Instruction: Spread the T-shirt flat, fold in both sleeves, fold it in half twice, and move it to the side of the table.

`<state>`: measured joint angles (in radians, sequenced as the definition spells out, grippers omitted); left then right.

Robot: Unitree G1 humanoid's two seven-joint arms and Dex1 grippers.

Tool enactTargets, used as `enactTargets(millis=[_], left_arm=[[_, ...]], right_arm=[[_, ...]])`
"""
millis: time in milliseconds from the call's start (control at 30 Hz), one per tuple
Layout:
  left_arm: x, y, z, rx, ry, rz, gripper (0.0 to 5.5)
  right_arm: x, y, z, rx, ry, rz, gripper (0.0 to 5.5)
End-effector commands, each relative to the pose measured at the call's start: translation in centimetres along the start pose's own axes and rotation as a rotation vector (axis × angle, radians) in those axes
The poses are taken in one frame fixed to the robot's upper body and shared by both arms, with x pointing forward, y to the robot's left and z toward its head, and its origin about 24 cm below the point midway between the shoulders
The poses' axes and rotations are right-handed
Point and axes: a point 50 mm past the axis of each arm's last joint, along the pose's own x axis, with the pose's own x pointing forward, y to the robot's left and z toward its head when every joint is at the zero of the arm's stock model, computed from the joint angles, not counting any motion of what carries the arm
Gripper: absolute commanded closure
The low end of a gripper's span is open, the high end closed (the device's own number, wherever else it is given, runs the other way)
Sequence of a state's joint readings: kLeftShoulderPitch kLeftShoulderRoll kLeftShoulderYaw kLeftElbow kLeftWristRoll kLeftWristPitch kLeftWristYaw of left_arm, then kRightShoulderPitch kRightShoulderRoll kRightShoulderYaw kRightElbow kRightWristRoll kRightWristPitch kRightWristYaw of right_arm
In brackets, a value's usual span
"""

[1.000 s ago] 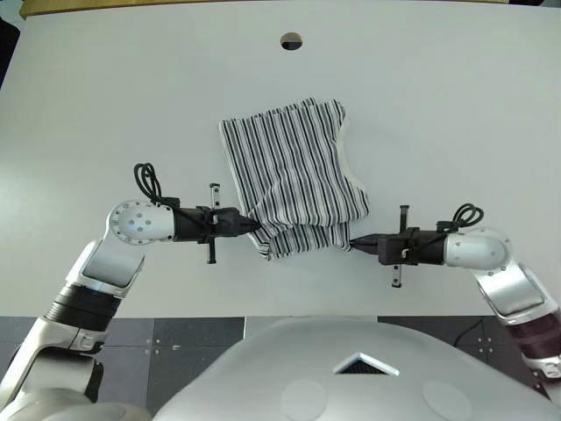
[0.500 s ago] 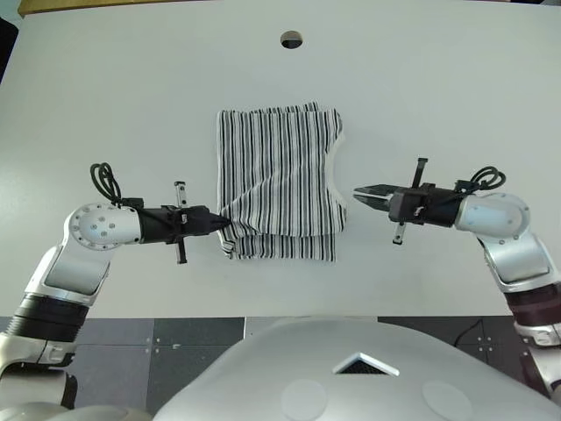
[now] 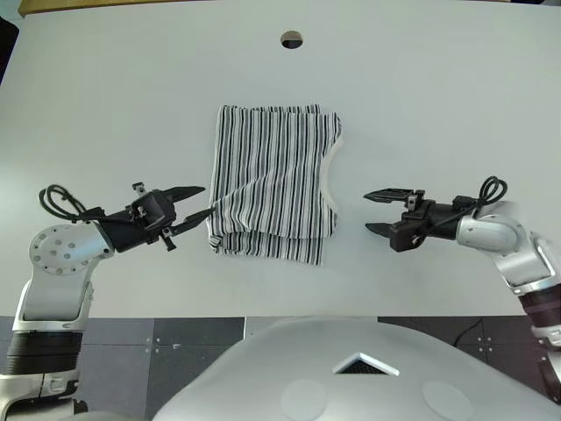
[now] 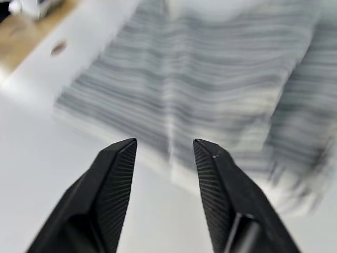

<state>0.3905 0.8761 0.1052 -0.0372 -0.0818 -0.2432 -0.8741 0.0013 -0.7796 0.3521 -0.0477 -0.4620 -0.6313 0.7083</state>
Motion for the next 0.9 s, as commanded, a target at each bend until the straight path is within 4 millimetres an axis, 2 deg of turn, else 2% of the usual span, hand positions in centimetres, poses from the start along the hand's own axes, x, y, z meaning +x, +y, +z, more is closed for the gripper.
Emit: enactTargets(millis=[33, 133, 367, 467, 633, 800, 900], left_arm=[[-0.9, -0.7, -0.9, 0.134, 0.101, -0.063, 2.87], [-0.7, -1.9, -1.3, 0.215, 0.132, -0.154, 2.87], [1.7, -3.3, -0.9, 0.276, 0.070, -0.235, 2.87], [2.5, -3.1, -0.8, 0.297, 0.066, -0.245, 2.87], [3.2, -2.3, -0.7, 0.345, 0.084, -0.255, 2.87], [3.3, -2.1, -0.5, 0.366, 0.084, -0.270, 3.64], [3.3, -2.2, -0.4, 0.374, 0.077, -0.279, 4.22]], right_arm=[[0.7, 1.5, 0.3, -0.116, -0.010, 0.066, 2.00], [1.6, 1.7, 1.0, -0.160, -0.065, 0.059, 2.00], [4.6, 2.6, 3.0, -0.187, -0.202, 0.068, 2.00], [6.2, 2.5, 3.1, -0.189, -0.224, 0.061, 2.00], [7.6, 2.4, 2.9, -0.185, -0.223, 0.052, 2.00], [7.9, 2.9, 2.4, -0.139, -0.204, 0.082, 2.88], [7.6, 3.1, 1.5, -0.008, -0.159, 0.098, 3.57]])
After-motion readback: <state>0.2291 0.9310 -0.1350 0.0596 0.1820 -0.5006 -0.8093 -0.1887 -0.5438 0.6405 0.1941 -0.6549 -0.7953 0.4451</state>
